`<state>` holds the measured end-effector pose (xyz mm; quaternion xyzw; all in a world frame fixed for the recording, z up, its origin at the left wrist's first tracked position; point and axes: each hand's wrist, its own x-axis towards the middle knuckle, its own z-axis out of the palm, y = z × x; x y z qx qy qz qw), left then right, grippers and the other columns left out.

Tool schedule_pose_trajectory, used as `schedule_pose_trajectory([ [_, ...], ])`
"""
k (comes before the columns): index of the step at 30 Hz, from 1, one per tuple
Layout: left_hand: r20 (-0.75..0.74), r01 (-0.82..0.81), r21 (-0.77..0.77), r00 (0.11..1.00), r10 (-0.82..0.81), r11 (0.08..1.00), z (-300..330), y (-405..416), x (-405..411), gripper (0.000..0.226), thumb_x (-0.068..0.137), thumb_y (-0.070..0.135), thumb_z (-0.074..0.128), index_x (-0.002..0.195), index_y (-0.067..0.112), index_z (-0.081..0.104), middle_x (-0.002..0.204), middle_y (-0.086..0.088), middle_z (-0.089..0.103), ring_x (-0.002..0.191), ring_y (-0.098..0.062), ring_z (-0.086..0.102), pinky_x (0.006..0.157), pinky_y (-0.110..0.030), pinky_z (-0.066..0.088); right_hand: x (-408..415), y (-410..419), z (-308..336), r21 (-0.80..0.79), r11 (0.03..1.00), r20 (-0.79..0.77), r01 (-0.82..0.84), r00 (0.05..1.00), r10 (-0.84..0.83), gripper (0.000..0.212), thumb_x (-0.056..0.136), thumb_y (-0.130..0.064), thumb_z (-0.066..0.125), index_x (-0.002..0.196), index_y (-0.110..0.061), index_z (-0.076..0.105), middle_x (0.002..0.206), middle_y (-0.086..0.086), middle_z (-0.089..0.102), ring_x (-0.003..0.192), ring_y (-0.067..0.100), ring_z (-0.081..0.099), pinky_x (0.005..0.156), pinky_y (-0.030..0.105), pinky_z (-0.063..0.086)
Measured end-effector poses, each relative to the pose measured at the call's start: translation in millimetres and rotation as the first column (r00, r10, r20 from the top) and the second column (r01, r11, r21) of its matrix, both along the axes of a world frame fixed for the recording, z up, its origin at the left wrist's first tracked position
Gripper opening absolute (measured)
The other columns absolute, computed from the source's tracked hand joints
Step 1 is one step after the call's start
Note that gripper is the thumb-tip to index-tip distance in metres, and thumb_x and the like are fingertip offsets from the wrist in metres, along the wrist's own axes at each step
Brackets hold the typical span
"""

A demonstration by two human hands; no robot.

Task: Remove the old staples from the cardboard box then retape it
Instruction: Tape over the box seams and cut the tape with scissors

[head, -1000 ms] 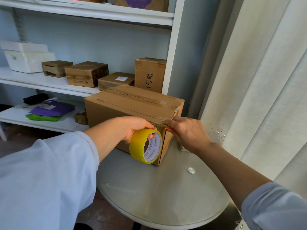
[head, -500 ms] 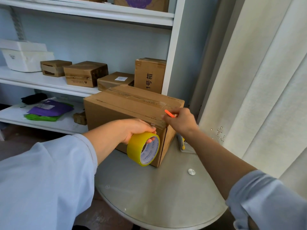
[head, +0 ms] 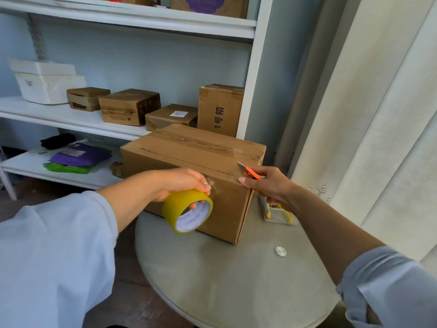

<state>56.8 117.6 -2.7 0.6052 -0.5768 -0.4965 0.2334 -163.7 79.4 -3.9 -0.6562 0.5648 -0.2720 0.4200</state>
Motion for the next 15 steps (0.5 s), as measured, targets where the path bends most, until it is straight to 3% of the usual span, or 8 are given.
schedule_pose_trajectory([
  [2, -0.024, 0.027, -0.037, 0.999, -0.028, 0.999, 10, 5, 4, 0.013, 0.094, 0.021, 0.056, 0.086, 0.013, 0.062, 0.079, -0.008, 0.065, 0.057, -0.015, 0.055, 0.050, -0.020, 0.049, -10, -4, 0, -0.002, 1.000, -0.012, 0.002, 1.000, -0.003, 0.045, 0.083, -0.035, 0.071, 0.124, -0.021, 0.062, 0.081, 0.009, 0.044, 0.063, 0.019, 0.037, 0.054, 0.027, 0.030],
  [4, -0.055, 0.029, -0.071, 0.998, -0.033, 0.997, 20, 7, 7, 0.014, 0.094, 0.024, 0.057, 0.085, 0.015, 0.063, 0.079, -0.005, 0.067, 0.062, -0.014, 0.055, 0.050, -0.019, 0.048, -16, -7, -1, -0.104, 0.991, 0.008, 0.087, 0.996, -0.086, 0.046, 0.084, -0.030, 0.071, 0.127, -0.018, 0.060, 0.084, 0.000, 0.053, 0.070, 0.013, 0.047, 0.061, 0.022, 0.036],
  [7, -0.089, -0.007, -0.101, 0.996, -0.002, 0.995, 32, 6, 5, 0.013, 0.093, 0.024, 0.058, 0.085, 0.015, 0.065, 0.081, -0.005, 0.067, 0.063, -0.013, 0.057, 0.050, -0.019, 0.049, -18, -7, -10, -0.290, 0.901, 0.031, 0.323, 0.944, -0.328, 0.043, 0.086, -0.029, 0.070, 0.127, -0.016, 0.061, 0.113, 0.002, 0.066, 0.100, 0.022, 0.059, 0.086, 0.034, 0.049],
  [9, -0.093, -0.036, -0.108, 0.995, 0.026, 0.993, 37, 6, -1, 0.013, 0.093, 0.022, 0.059, 0.087, 0.014, 0.066, 0.082, -0.007, 0.067, 0.059, -0.012, 0.059, 0.049, -0.019, 0.050, -11, -2, -14, -0.337, 0.849, 0.012, 0.408, 0.903, -0.429, 0.040, 0.089, -0.030, 0.067, 0.126, -0.019, 0.061, 0.118, 0.004, 0.066, 0.097, 0.022, 0.058, 0.087, 0.035, 0.048],
  [11, -0.102, -0.053, -0.099, 0.994, 0.042, 0.994, 38, 7, -8, 0.012, 0.093, 0.021, 0.058, 0.090, 0.012, 0.066, 0.083, -0.009, 0.067, 0.055, -0.011, 0.060, 0.046, -0.018, 0.050, -5, -2, -15, -0.305, 0.857, 0.006, 0.416, 0.900, -0.436, 0.040, 0.089, -0.032, 0.067, 0.126, -0.019, 0.061, 0.115, 0.004, 0.066, 0.090, 0.019, 0.056, 0.083, 0.033, 0.048],
  [15, -0.152, -0.085, -0.077, 0.986, 0.072, 0.993, 35, 8, -22, 0.014, 0.095, 0.020, 0.056, 0.099, 0.009, 0.063, 0.080, -0.011, 0.065, 0.041, -0.008, 0.059, 0.040, -0.017, 0.047, -5, -10, -6, -0.294, 0.865, -0.095, 0.406, 0.888, -0.450, 0.029, 0.090, -0.026, 0.065, 0.117, -0.017, 0.066, 0.098, 0.002, 0.065, 0.086, 0.023, 0.061, 0.085, 0.040, 0.054],
])
